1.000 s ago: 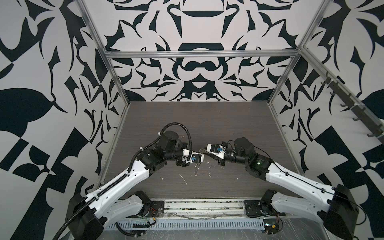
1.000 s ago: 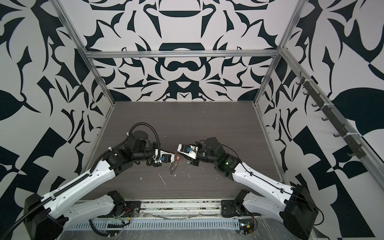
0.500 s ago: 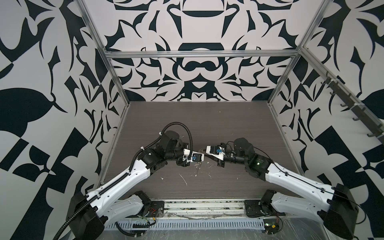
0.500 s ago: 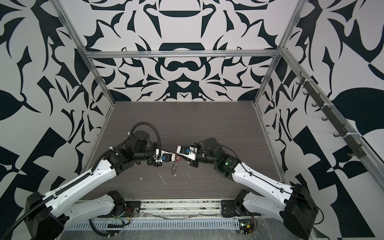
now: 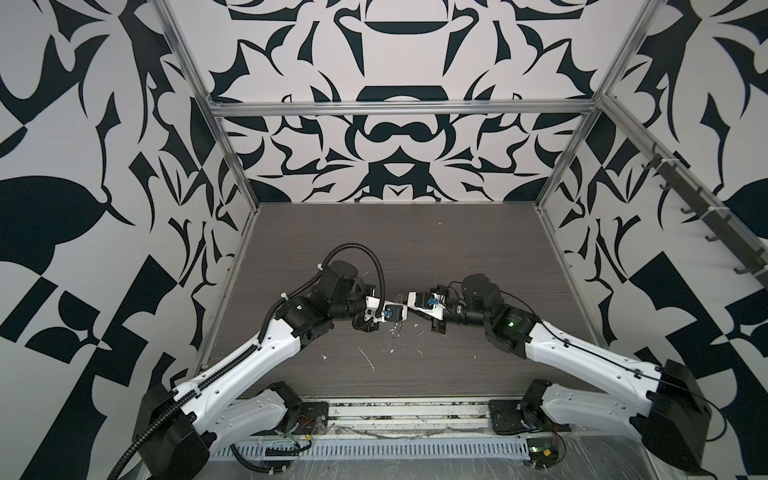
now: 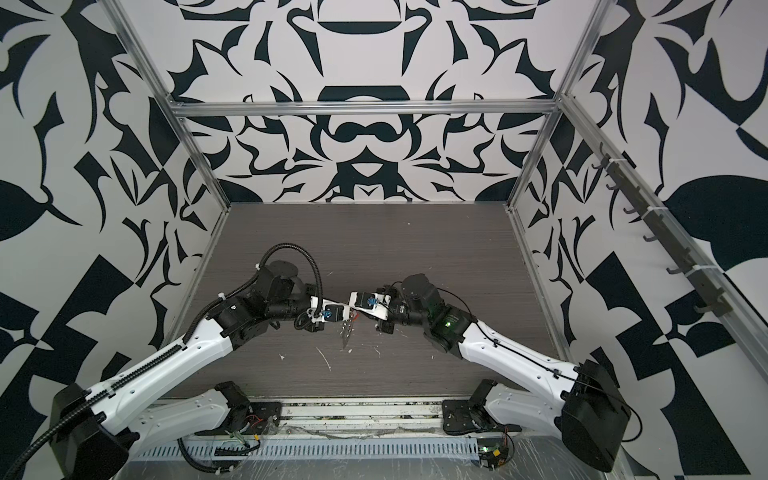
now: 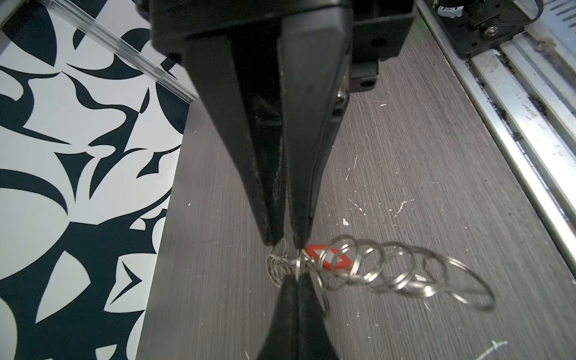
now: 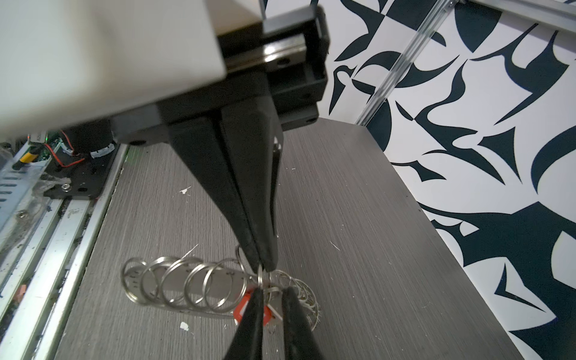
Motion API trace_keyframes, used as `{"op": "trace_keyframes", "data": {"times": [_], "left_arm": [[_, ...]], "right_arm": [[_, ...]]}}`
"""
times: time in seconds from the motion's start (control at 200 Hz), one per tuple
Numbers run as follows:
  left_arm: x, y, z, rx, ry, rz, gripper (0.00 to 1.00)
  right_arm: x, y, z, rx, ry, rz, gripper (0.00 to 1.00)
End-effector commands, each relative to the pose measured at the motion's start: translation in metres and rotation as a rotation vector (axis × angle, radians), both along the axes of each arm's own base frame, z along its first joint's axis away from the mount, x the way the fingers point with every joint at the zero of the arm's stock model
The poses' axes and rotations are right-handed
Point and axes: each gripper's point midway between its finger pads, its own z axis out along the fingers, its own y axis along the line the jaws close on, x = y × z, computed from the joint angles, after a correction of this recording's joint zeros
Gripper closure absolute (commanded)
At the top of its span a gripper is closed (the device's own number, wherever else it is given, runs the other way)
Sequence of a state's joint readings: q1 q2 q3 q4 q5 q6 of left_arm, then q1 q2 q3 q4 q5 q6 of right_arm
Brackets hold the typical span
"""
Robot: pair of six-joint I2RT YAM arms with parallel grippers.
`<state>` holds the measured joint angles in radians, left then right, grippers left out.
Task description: Remove the keys from the keyring
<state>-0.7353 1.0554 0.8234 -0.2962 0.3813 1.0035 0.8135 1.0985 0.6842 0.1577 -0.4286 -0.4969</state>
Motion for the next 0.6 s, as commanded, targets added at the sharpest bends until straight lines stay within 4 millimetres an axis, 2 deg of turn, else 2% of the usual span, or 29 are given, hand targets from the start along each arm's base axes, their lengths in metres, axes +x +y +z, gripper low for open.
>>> {"op": "trace_keyframes", "data": {"times": [0.0, 0.32, 0.595], "left_arm": [[-0.003, -0.004, 0.015, -0.044, -0.010, -0.019, 1.00], [-0.001, -0.004, 0.012, -0.038, -0.002, -0.006, 1.00], [-0.002, -0.005, 0.017, -0.058, -0.006, -0.010, 1.00]], "right_arm": [[-0.002, 0.004, 0.026, 0.050, -0.049, 0.017, 0.79], [-0.004, -0.003, 0.023, 0.034, -0.063, 0.003, 0.77], [-0.002, 0.001, 0.017, 0.016, -0.058, 0.011, 0.78]]}}
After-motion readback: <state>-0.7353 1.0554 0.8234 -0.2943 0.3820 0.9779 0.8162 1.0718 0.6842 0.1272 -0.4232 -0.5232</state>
